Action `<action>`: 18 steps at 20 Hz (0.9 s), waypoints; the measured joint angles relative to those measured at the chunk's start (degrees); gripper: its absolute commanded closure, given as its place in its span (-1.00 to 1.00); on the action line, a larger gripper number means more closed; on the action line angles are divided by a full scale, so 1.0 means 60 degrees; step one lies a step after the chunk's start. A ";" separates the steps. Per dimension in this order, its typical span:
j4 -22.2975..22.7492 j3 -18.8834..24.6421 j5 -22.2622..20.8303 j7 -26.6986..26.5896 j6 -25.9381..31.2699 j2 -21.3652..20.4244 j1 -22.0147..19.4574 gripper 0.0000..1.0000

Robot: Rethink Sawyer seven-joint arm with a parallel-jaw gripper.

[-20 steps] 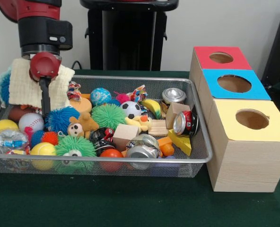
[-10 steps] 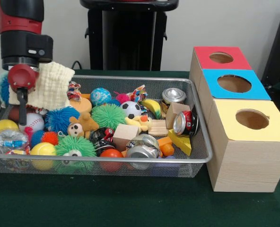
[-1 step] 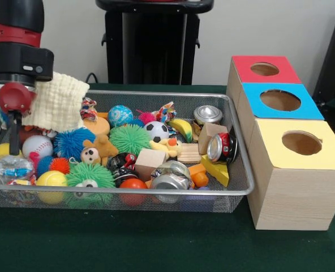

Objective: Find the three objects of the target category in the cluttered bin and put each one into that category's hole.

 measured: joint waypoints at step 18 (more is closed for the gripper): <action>0.0059 -0.0925 0.0242 0.0000 -0.0604 0.0186 0.1616 -1.00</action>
